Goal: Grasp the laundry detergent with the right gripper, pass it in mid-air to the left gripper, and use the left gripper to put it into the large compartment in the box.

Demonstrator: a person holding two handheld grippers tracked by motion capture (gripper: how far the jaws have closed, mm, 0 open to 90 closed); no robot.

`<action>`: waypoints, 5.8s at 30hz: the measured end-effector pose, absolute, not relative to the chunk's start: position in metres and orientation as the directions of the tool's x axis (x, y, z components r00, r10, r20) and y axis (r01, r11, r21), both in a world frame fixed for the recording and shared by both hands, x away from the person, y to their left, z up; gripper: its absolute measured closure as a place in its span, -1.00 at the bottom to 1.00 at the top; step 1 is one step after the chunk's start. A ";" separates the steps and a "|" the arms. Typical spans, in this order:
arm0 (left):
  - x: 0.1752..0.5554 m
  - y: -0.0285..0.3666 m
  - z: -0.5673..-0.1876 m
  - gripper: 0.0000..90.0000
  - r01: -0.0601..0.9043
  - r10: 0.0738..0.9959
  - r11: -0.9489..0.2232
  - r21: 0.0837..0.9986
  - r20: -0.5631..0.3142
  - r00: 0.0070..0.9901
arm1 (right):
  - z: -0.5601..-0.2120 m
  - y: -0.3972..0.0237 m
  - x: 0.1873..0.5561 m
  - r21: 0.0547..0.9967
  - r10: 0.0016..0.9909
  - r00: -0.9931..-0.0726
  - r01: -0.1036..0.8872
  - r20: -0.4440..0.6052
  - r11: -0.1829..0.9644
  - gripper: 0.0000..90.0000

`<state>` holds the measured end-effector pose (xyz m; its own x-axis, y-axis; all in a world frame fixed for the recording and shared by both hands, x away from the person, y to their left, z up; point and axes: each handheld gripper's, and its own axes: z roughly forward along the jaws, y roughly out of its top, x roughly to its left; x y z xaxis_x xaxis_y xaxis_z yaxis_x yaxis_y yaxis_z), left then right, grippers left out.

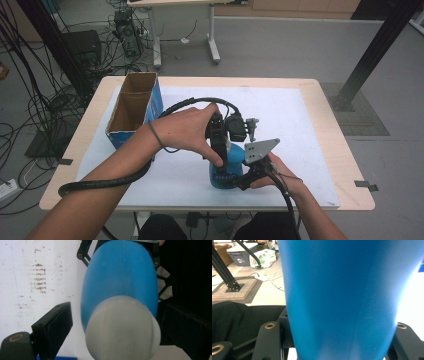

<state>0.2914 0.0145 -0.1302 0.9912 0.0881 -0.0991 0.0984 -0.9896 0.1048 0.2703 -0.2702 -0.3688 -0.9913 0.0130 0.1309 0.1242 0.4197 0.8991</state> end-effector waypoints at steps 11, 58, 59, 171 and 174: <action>0.291 0.013 -0.129 -0.78 0.094 0.084 -0.990 0.104 -0.096 0.992 | -0.369 -0.270 0.270 0.900 0.011 -0.991 0.124 0.131 0.418 -0.09; 0.291 0.014 -0.130 -0.78 0.093 0.083 -0.990 0.107 -0.096 0.992 | -0.368 -0.269 0.272 0.896 0.008 -0.992 0.119 0.128 0.427 -0.09; 0.291 0.013 -0.130 -0.78 0.090 0.080 -0.990 0.107 -0.094 0.992 | -0.368 -0.268 0.272 0.896 0.008 -0.992 0.118 0.127 0.427 -0.09; 0.283 0.004 -0.132 -0.17 0.084 0.079 -0.993 0.079 -0.063 0.995 | -0.360 -0.266 0.272 0.899 -0.003 -0.994 0.099 0.111 0.426 -0.09; 0.283 0.004 -0.131 -0.17 0.085 0.080 -0.993 0.078 -0.063 0.995 | -0.360 -0.266 0.272 0.899 -0.005 -0.994 0.097 0.110 0.427 -0.09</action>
